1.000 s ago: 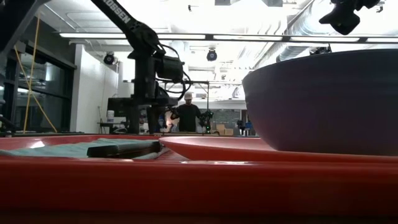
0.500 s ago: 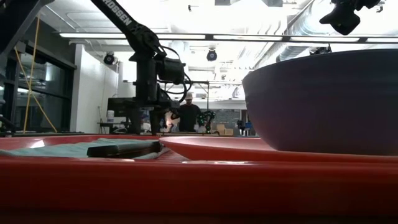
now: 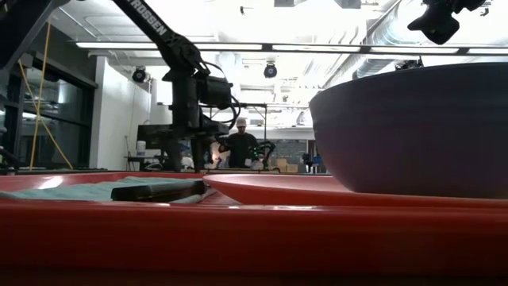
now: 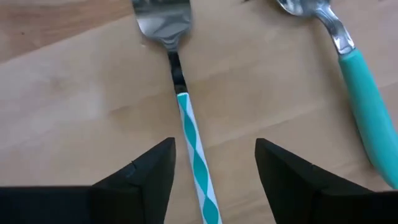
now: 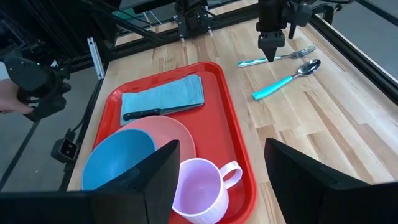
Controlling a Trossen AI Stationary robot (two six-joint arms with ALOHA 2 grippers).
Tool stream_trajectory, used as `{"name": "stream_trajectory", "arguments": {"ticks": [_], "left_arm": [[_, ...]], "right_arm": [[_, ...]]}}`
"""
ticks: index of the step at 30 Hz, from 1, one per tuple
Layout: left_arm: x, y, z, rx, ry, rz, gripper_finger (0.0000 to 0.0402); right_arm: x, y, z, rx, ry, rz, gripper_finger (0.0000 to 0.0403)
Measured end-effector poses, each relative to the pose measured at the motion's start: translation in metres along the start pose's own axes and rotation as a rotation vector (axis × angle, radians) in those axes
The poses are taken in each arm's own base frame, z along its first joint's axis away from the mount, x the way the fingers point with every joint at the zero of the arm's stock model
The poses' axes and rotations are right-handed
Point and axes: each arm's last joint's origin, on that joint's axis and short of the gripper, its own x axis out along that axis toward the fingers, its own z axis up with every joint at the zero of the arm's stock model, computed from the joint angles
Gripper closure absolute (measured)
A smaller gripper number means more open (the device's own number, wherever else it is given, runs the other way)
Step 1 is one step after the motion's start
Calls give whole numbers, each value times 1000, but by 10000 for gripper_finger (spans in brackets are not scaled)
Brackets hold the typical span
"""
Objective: Set up tray
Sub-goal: Put the blue and white patterned fork on top of the napkin to the left of the black knife
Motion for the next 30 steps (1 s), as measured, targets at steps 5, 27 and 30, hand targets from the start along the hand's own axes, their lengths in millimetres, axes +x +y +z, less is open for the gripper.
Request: {"name": "stream_trajectory", "arguments": {"ticks": [5,27,30], "left_arm": [[0,0,0,23,8,-9,175],[0,-6,-10,53,59,-3,182],[0,-8,-12,58,62,-2,186]], "right_arm": [[0,0,0,-12,-1,0,190],[0,0,0,-16,-1,0,190],[0,0,0,-19,-1,0,190]]}}
